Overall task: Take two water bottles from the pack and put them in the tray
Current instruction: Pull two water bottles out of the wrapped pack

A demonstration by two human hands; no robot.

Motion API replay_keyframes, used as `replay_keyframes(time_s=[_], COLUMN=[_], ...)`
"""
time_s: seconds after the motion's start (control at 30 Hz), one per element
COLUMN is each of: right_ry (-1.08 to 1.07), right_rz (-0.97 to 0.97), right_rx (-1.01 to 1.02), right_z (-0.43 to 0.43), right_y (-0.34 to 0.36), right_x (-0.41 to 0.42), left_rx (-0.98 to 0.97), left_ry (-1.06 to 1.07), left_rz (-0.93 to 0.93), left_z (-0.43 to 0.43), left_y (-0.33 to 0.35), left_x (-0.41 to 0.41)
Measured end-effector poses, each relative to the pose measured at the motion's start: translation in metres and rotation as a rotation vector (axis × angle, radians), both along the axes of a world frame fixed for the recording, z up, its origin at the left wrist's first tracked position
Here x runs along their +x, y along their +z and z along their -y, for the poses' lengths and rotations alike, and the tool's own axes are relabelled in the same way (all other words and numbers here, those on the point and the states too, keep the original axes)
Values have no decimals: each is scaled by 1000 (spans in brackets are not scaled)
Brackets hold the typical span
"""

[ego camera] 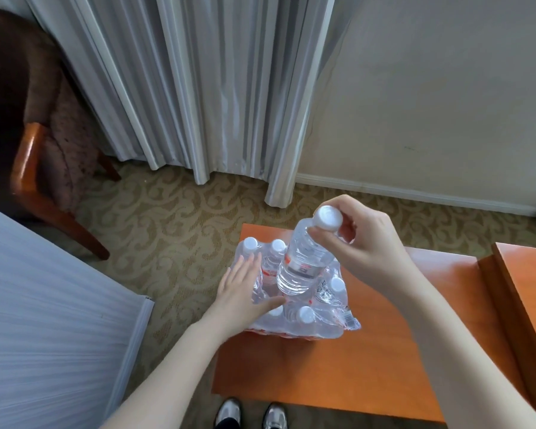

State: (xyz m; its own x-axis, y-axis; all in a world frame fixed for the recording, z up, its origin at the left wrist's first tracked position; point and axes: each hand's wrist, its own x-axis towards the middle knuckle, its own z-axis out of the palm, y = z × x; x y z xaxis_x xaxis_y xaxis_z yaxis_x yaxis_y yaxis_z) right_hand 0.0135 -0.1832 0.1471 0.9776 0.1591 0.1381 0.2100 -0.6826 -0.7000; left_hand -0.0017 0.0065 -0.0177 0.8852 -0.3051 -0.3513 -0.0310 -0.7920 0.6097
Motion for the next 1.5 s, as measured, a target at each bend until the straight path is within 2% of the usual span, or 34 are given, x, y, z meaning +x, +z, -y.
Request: replay_keyframes(time_s=[0.1,0.2,0.33,0.47,0.6,0.67,0.7,0.77,0.83,0.9,0.97,1.03,1.33,1.5], right_ry=[26,68,100,116,23,-60,-89,-87,-3,104,150,130,-152,-269], right_rz=[9,27,64,95,85,74,48,-91,-258,-333,-345,-346,-398,-299], right_rx=[-33,-84,-78,-27,260,291,200,-146,-513,-776,-907,-948,-758,-491], right_z=[-1,-6,-17,-31,-33,-23,-15,0,9,12,10,7,-6,0], right_y=[11,19,23,16,-2,-26,-42,-81,-119,-146,-162,-172,-187,-187], right_x=[-2,-4,-11,-17,-14,-8,-5,0,0,1,4,7,11,4], left_rx=[-361,-552,-581,-584,-623,-683,-699,-699,-699,-705,-713,-712,-695,-707], left_ry=[109,53,35,173,349,420,440,456,468,482,491,494,506,511], left_rz=[-36,9,123,238,324,309,304,304,311,318,320,328,340,333], left_z=[3,19,36,35,25,15,10,1,-5,-11,-15,-19,-24,-23], left_y=[54,103,136,136,130,128,128,128,131,134,137,138,135,132], left_x=[14,23,22,12,8,8,7,6,5,5,5,6,7,6])
